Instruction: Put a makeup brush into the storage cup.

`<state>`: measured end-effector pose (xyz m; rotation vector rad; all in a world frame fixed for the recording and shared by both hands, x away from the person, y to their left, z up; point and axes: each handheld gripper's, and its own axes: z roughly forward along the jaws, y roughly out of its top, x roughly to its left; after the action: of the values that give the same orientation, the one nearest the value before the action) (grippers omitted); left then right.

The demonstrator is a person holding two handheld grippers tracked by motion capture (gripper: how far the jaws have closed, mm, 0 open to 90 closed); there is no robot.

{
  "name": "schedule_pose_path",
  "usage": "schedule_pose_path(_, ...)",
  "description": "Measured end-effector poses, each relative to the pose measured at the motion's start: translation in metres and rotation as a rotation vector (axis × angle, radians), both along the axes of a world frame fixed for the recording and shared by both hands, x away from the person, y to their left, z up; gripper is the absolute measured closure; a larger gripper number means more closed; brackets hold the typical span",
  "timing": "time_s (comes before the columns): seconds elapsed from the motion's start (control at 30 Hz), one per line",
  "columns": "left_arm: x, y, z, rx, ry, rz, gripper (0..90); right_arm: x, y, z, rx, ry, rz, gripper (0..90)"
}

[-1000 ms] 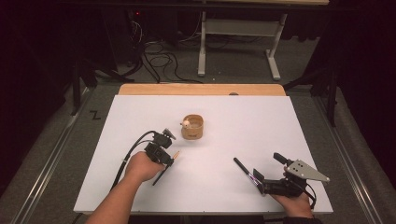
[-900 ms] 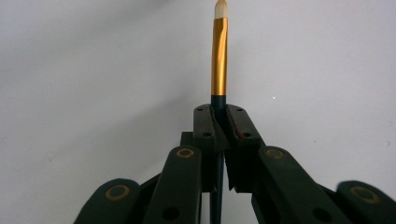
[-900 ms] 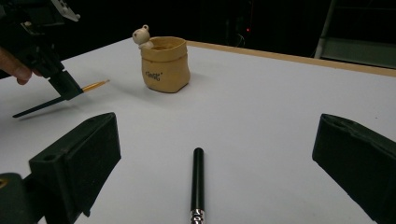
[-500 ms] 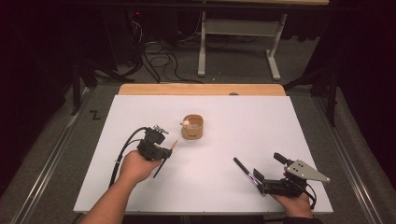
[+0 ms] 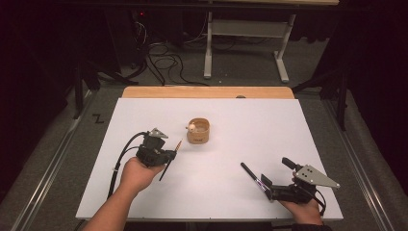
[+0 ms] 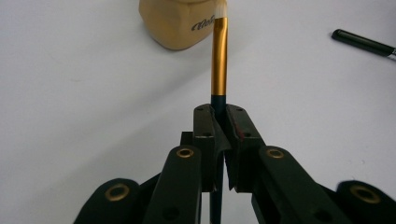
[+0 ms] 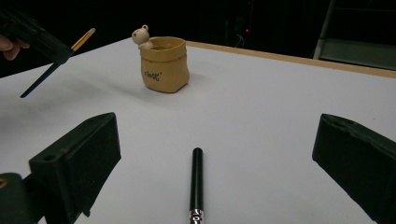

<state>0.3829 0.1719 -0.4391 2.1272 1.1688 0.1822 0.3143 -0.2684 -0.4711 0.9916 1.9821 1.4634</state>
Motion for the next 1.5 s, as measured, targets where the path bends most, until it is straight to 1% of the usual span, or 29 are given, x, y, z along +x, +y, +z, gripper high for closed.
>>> schedule_pose_path(0.1,-0.002,0.002,-0.001,-0.023,-0.018,-0.002,83.5,0.0,0.0,0.0,-0.001,0.001,0.0,1.4)
schedule_pose_path(0.13,-0.003,0.002,-0.001,-0.032,-0.026,0.004,83.5,0.0,0.0,0.0,0.0,0.003,-0.002,1.4)
schedule_pose_path(0.23,-0.005,0.003,-0.003,-0.037,-0.05,0.002,83.5,0.0,0.0,0.0,-0.001,0.0,-0.001,1.4)
schedule_pose_path(0.27,-0.006,0.003,-0.004,-0.049,-0.057,0.006,83.6,-0.001,0.001,0.001,0.003,0.002,-0.002,1.4)
schedule_pose_path(0.3,-0.006,0.004,-0.004,-0.051,-0.063,0.008,83.5,-0.001,0.001,0.001,0.0,-0.002,-0.002,1.4)
schedule_pose_path(0.33,-0.007,0.005,-0.005,-0.058,-0.076,0.01,83.5,-0.001,0.001,0.001,0.0,-0.002,-0.002,1.4)
schedule_pose_path(0.37,-0.008,0.006,-0.006,-0.075,-0.094,0.019,83.5,-0.001,0.001,0.001,0.001,0.002,-0.003,1.4)
schedule_pose_path(0.4,-0.008,0.006,-0.006,-0.075,-0.094,0.019,83.5,-0.001,0.001,0.001,0.001,0.002,-0.003,1.4)
schedule_pose_path(0.5,-0.011,0.007,-0.007,-0.093,-0.128,0.027,83.5,0.0,0.001,0.0,-0.004,-0.003,0.002,1.4)
schedule_pose_path(0.67,-0.014,0.008,-0.007,-0.13,-0.185,0.04,83.5,0.0,0.001,0.0,0.0,0.003,0.001,1.4)
schedule_pose_path(0.73,-0.015,0.009,-0.007,-0.147,-0.21,0.043,83.6,0.0,0.001,0.0,-0.002,0.0,0.0,1.4)
schedule_pose_path(0.77,-0.015,0.01,-0.006,-0.154,-0.228,0.043,83.5,0.0,0.001,0.0,-0.003,-0.003,0.0,1.4)
schedule_pose_path(0.9,-0.017,0.011,-0.003,-0.184,-0.272,0.053,83.5,0.0,0.001,0.0,-0.002,-0.003,0.002,1.4)
schedule_pose_path(0.97,-0.018,0.012,-0.003,-0.207,-0.292,0.061,83.5,0.0,0.001,0.0,-0.002,-0.003,0.001,1.4)
schedule_pose_path(1.0,-0.019,0.012,-0.002,-0.221,-0.312,0.064,83.5,0.0,0.001,0.0,-0.002,-0.003,0.001,1.4)
schedule_pose_path(1.13,-0.023,0.014,-0.001,-0.266,-0.365,0.073,83.5,0.0,0.001,0.0,-0.003,-0.004,0.0,1.4)
schedule_pose_path(1.17,-0.023,0.014,-0.001,-0.266,-0.365,0.073,83.5,0.0,0.001,0.0,-0.003,-0.004,0.001,1.4)
schedule_pose_path(1.3,-0.025,0.014,-0.001,-0.295,-0.419,0.076,83.5,0.0,0.002,0.0,-0.005,-0.002,0.001,1.4)
schedule_pose_path(1.33,-0.025,0.014,-0.001,-0.295,-0.419,0.076,83.5,0.0,0.002,0.0,-0.005,-0.002,0.001,1.4)
schedule_pose_path(1.37,-0.026,0.013,-0.001,-0.304,-0.445,0.073,83.5,0.0,0.002,0.0,-0.006,-0.002,0.001,1.4)
schedule_pose_path(1.4,-0.026,0.013,-0.001,-0.304,-0.445,0.073,83.5,0.0,0.002,0.0,-0.006,-0.002,0.001,1.4)
schedule_pose_path(1.43,-0.026,0.011,-0.001,-0.317,-0.461,0.078,83.5,0.0,0.002,0.0,-0.007,-0.005,0.0,1.4)
schedule_pose_path(1.47,-0.026,0.011,-0.001,-0.317,-0.461,0.078,83.5,0.0,0.002,0.0,-0.007,-0.005,0.0,1.4)
schedule_pose_path(1.5,-0.026,0.01,-0.001,-0.325,-0.47,0.082,83.5,0.0,0.002,0.0,-0.008,-0.006,0.0,1.4)
